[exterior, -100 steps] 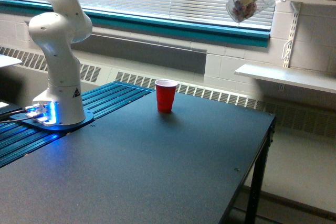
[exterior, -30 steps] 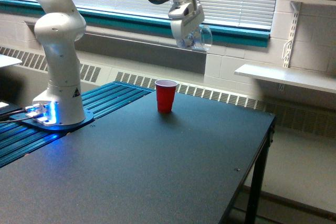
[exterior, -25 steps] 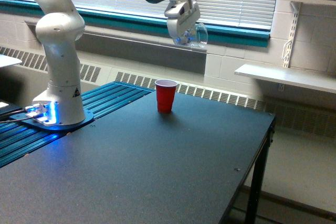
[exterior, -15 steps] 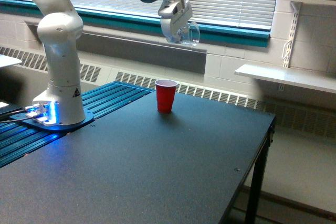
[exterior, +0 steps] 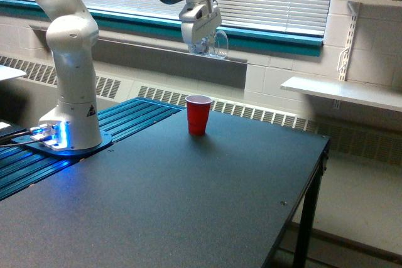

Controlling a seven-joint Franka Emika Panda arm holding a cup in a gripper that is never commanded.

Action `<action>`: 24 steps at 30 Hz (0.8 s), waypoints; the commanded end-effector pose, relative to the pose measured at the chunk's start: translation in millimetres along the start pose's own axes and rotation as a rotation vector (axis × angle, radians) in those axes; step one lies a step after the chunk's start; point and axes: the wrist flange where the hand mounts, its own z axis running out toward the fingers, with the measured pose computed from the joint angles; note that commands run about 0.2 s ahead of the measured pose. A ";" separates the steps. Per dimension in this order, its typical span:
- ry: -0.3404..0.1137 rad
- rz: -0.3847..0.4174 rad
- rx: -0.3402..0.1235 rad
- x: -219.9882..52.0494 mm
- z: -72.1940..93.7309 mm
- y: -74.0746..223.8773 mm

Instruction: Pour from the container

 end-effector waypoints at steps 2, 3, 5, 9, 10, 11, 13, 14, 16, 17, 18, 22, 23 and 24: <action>0.027 0.115 -0.033 12.9 -3.4 19.6; 0.030 0.124 -0.040 14.3 -2.6 23.0; 0.038 0.137 -0.063 15.9 0.5 31.3; 0.022 0.186 -0.088 13.4 7.3 45.1; 0.019 0.197 -0.093 12.5 9.0 48.1; 0.015 0.208 -0.100 11.3 11.0 51.3; 0.008 0.229 -0.111 8.9 14.3 56.7; 0.003 0.244 -0.115 8.0 15.6 59.0; -0.003 0.250 -0.123 5.9 17.5 62.8; -0.005 0.250 -0.126 4.7 18.1 64.2; -0.007 0.252 -0.127 3.7 18.4 65.1; -0.010 0.254 -0.130 2.2 18.5 67.0; -0.011 0.257 -0.128 2.5 18.3 66.9; -0.011 0.261 -0.127 3.6 18.3 67.0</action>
